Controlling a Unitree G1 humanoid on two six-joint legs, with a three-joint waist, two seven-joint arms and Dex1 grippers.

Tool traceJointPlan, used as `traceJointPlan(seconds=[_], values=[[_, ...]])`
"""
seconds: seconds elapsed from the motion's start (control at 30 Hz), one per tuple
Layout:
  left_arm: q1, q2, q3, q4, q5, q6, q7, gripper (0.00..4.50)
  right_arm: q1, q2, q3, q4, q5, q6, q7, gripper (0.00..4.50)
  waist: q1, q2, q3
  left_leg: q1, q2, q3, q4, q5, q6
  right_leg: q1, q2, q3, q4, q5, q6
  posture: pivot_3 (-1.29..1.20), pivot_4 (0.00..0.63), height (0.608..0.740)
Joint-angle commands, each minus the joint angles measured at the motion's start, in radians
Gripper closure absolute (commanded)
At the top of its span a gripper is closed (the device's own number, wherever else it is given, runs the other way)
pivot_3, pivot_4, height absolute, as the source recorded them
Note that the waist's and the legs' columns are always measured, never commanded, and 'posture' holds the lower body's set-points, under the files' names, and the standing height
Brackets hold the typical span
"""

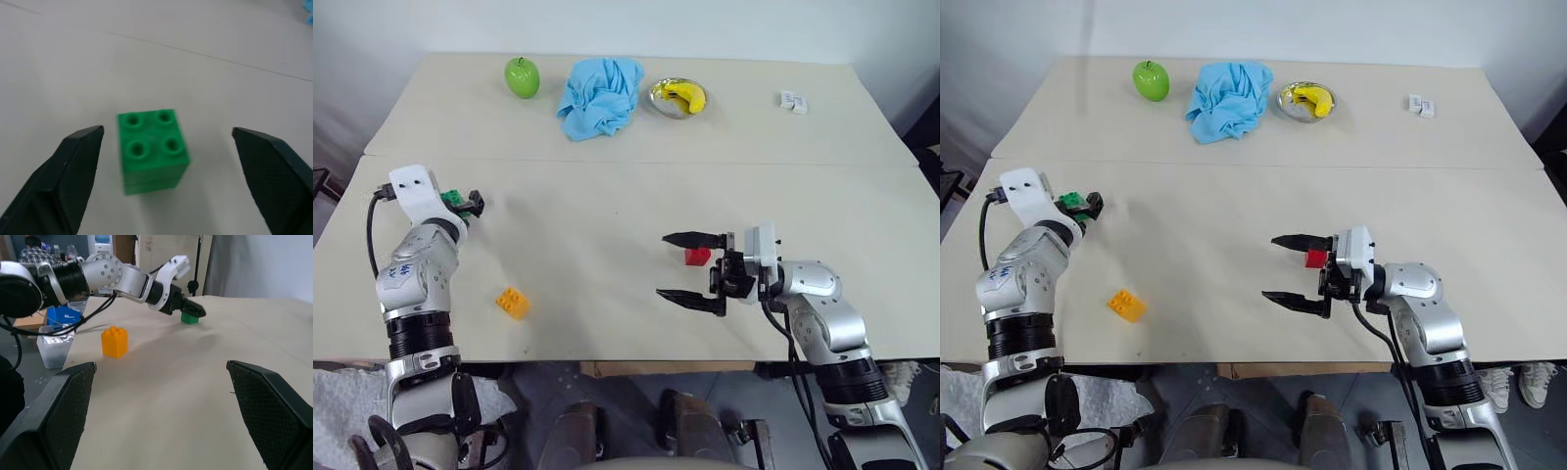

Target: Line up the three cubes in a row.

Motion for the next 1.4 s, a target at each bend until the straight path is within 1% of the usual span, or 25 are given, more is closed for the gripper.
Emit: traceJointPlan(seconds=[0.03, 0.17, 0.23, 0.3, 0.33, 0.37, 0.43, 0.5, 0.57, 0.63, 0.77, 0.83, 0.87, 0.9, 0.93, 0.97, 1.2, 1.3, 1.4], values=[[-0.010, 0.000, 0.004, -0.013, 0.023, -0.021, 0.010, 1.17, -0.021, 0.010, -0.010, -0.042, 0.004, -0.015, -0.015, 0.00, -0.003, 0.000, 0.000, 0.000, 0.000, 0.000, 0.000, 0.000, 0.000, 0.000, 0.000, 0.000, 0.000, 0.000, 0.000, 0.00, 0.150, 0.740], [-0.003, 0.012, 0.022, -0.025, 0.024, 0.006, 0.015, 2.51, -0.014, 0.011, -0.013, -0.049, 0.003, -0.020, -0.021, 0.00, -0.004, 0.000, 0.000, 0.000, 0.000, 0.000, 0.000, 0.000, 0.000, 0.000, 0.000, 0.000, 0.000, 0.000, 0.000, 0.00, 0.150, 0.740], [-0.008, 0.028, 0.026, -0.017, 0.025, 0.005, 0.000, 3.02, -0.011, 0.010, -0.016, -0.049, 0.001, -0.025, -0.024, 0.00, -0.004, 0.000, 0.000, 0.000, 0.000, 0.000, 0.000, 0.000, 0.000, 0.000, 0.000, 0.000, 0.000, 0.000, 0.000, 0.00, 0.150, 0.740], [-0.021, 0.058, 0.031, 0.015, 0.004, -0.064, -0.091, 3.02, -0.002, -0.001, -0.028, -0.052, 0.000, -0.031, -0.028, 0.00, -0.004, 0.000, 0.000, 0.000, 0.000, 0.000, 0.000, 0.000, 0.000, 0.000, 0.000, 0.000, 0.000, 0.000, 0.000, 0.00, 0.150, 0.740], [-0.033, 0.077, 0.032, 0.032, -0.026, -0.110, -0.185, 3.02, 0.008, -0.014, -0.041, -0.059, 0.003, -0.031, -0.027, 0.00, -0.003, 0.000, 0.000, 0.000, 0.000, 0.000, 0.000, 0.000, 0.000, 0.000, 0.000, 0.000, 0.000, 0.000, 0.000, 0.00, 0.150, 0.740], [-0.045, 0.096, 0.029, 0.044, -0.060, -0.152, -0.297, 3.02, 0.020, -0.031, -0.059, -0.067, 0.009, -0.028, -0.025, 0.00, -0.002, 0.000, 0.000, 0.000, 0.000, 0.000, 0.000, 0.000, 0.000, 0.000, 0.000, 0.000, 0.000, 0.000, 0.000, 0.00, 0.150, 0.740], [-0.055, 0.156, -0.020, 0.055, -0.099, -0.226, -0.556, 3.02, 0.052, -0.073, -0.102, -0.088, 0.025, -0.021, -0.019, 0.00, 0.003, 0.000, 0.000, -0.001, 0.000, 0.000, 0.000, 0.000, 0.000, 0.000, 0.000, -0.001, 0.000, 0.000, 0.000, 0.00, 0.150, 0.740], [-0.063, 0.225, -0.082, 0.032, -0.144, -0.242, -0.819, 3.02, 0.090, -0.120, -0.157, -0.115, 0.051, -0.005, -0.019, 0.00, 0.007, 0.000, 0.000, -0.002, 0.000, 0.000, 0.000, 0.000, 0.000, 0.000, 0.000, -0.001, -0.001, 0.000, 0.000, 0.00, 0.150, 0.740], [-0.065, 0.281, -0.150, -0.035, -0.216, -0.233, -1.088, 3.02, 0.128, -0.166, -0.216, -0.140, 0.085, 0.025, -0.028, 0.00, 0.008, 0.000, 0.000, -0.001, 0.000, 0.001, 0.000, 0.000, 0.000, 0.000, 0.000, -0.001, -0.002, 0.000, 0.000, 0.00, 0.150, 0.740], [-0.111, 0.281, -0.218, -0.059, -0.255, -0.231, -1.256, 3.02, 0.184, -0.212, -0.285, -0.152, 0.105, 0.041, -0.026, 0.00, 0.015, 0.000, 0.000, -0.001, 0.000, 0.002, 0.000, 0.000, 0.000, 0.000, 0.000, -0.001, -0.002, 0.000, 0.000, 0.00, 0.150, 0.740], [-0.190, 0.248, -0.434, -0.004, -0.135, -0.326, -1.467, 3.02, 0.280, -0.270, -0.368, -0.130, 0.088, 0.016, -0.007, 0.00, 0.021, 0.000, 0.000, -0.001, -0.001, 0.009, 0.001, 0.000, 0.000, 0.003, 0.002, -0.001, -0.002, 0.000, 0.000, 0.00, 0.150, 0.740], [-0.229, 0.204, -0.507, 0.051, -0.082, -0.364, -1.502, 3.02, 0.306, -0.282, -0.391, -0.121, 0.082, 0.000, 0.000, 0.00, 0.020, 0.000, 0.000, 0.001, -0.001, 0.012, 0.001, 0.000, -0.001, 0.003, 0.005, 0.001, -0.003, 0.000, 0.000, 0.00, 0.150, 0.740], [-0.256, 0.169, -0.557, 0.102, -0.032, -0.382, -1.497, 3.02, 0.316, -0.283, -0.401, -0.123, 0.081, 0.001, -0.007, 0.00, 0.020, 0.000, 0.000, 0.001, -0.001, 0.013, 0.001, 0.000, -0.001, 0.002, 0.006, 0.001, -0.003, 0.000, 0.000, 0.00, 0.150, 0.740], [-0.280, 0.123, -0.599, 0.160, 0.015, -0.445, -1.497, 3.02, 0.324, -0.283, -0.410, -0.126, 0.081, 0.000, -0.013, 0.00, 0.021, 0.000, 0.000, 0.001, 0.000, 0.013, 0.001, 0.000, -0.001, 0.002, 0.006, 0.001, -0.003, 0.000, 0.000, 0.00, 0.150, 0.740], [-0.295, 0.091, -0.624, 0.202, 0.047, -0.494, -1.501, 3.02, 0.331, -0.282, -0.416, -0.131, 0.081, -0.001, -0.019, 0.00, 0.021, 0.000, 0.000, 0.001, 0.000, 0.013, 0.001, 0.000, -0.001, 0.002, 0.006, 0.002, -0.002, 0.000, 0.000, 0.00, 0.150, 0.740], [-0.318, 0.061, -0.642, 0.255, 0.086, -0.509, -1.465, 3.02, 0.338, -0.280, -0.420, -0.140, 0.081, 0.001, -0.025, 0.00, 0.020, 0.000, 0.001, 0.000, 0.000, 0.014, 0.001, 0.001, -0.001, 0.002, 0.006, 0.002, -0.002, 0.000, 0.000, 0.00, 0.150, 0.740], [-0.419, -0.055, -0.650, 0.509, 0.182, -0.623, -1.391, 3.02, 0.422, -0.262, -0.433, -0.209, 0.086, 0.000, -0.057, 0.00, 0.022, -0.001, 0.001, -0.001, 0.001, 0.017, 0.001, 0.001, -0.001, -0.003, 0.006, 0.003, -0.002, 0.000, 0.000, 0.00, 0.150, 0.740], [-0.448, -0.075, -0.634, 0.587, 0.202, -0.663, -1.366, 3.02, 0.452, -0.253, -0.430, -0.235, 0.088, 0.004, -0.075, 0.00, 0.025, -0.002, 0.001, -0.001, 0.001, 0.017, 0.001, 0.001, 0.001, -0.002, 0.004, 0.004, -0.002, 0.001, 0.002, 0.00, 0.150, 0.740], [-0.460, -0.084, -0.636, 0.636, 0.225, -0.712, -1.381, 3.02, 0.464, -0.244, -0.417, -0.246, 0.081, -0.003, -0.085, 0.00, 0.023, -0.002, 0.001, -0.001, 0.001, 0.017, 0.002, 0.001, 0.002, -0.002, 0.004, 0.005, -0.002, 0.001, 0.003, 0.00, 0.150, 0.740]])
